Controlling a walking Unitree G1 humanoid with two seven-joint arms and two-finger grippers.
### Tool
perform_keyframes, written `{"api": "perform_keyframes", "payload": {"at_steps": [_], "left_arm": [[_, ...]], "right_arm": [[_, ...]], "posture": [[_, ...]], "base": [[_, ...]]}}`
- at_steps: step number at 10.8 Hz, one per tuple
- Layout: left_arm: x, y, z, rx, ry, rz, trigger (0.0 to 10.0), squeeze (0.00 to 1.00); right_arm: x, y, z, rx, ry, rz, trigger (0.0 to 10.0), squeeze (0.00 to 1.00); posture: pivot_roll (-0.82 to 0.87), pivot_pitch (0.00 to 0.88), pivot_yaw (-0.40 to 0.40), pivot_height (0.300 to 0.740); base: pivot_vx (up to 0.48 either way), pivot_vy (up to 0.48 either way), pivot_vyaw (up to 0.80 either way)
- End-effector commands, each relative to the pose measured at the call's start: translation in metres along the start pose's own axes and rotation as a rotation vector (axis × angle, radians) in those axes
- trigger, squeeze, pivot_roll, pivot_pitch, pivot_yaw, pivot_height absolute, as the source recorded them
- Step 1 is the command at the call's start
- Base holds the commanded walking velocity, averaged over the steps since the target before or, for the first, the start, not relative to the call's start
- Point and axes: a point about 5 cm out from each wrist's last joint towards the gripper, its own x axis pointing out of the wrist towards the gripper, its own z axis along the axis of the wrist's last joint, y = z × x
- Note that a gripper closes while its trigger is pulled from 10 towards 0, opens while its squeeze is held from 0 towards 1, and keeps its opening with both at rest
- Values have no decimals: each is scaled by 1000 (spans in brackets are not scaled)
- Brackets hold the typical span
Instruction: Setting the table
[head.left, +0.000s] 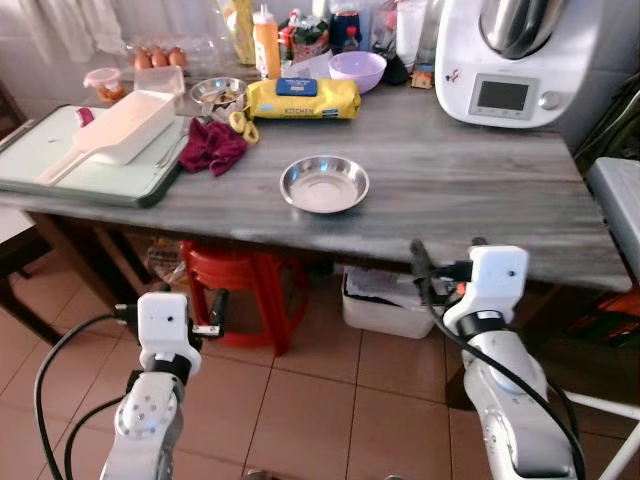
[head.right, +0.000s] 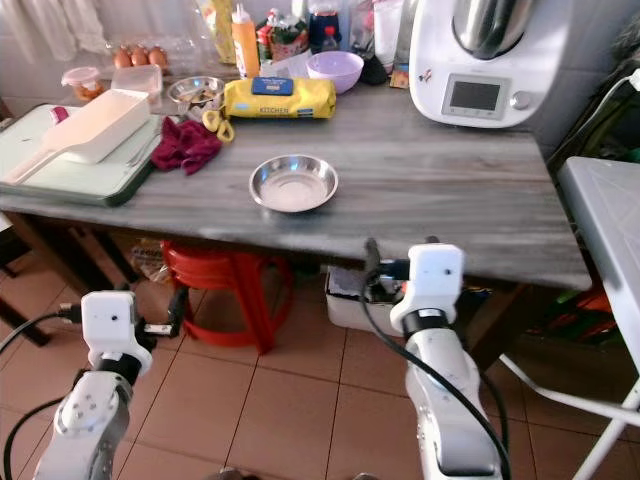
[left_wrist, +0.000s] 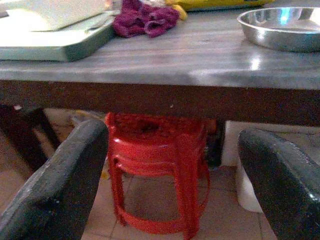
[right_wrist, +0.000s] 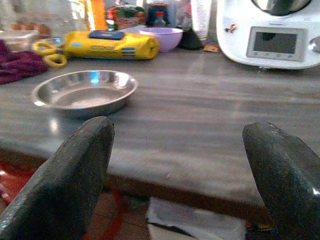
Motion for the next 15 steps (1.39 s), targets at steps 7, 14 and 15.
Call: {"api": "perform_keyframes", "payload": {"at_steps": [7,14,15], "left_arm": [[-3,1,-2,16,15,-15,10000,0],[-3,0,-2,22,11,-32,10000,0],[-3,-2,-1,30,5,-52,10000,0]], "right_arm": [[-1,-3,-4,7,17,-16,10000,0],[0,-3,-4,10,21,-15,10000,0],[1,-2,-5,11,21,-15,10000,0]], "posture": [[-19,91,53,740],[-17,94,50,740],[-15,93,51,740]], "base": [[-251,0,0],[-71,0,0],[0,0,0]]}}
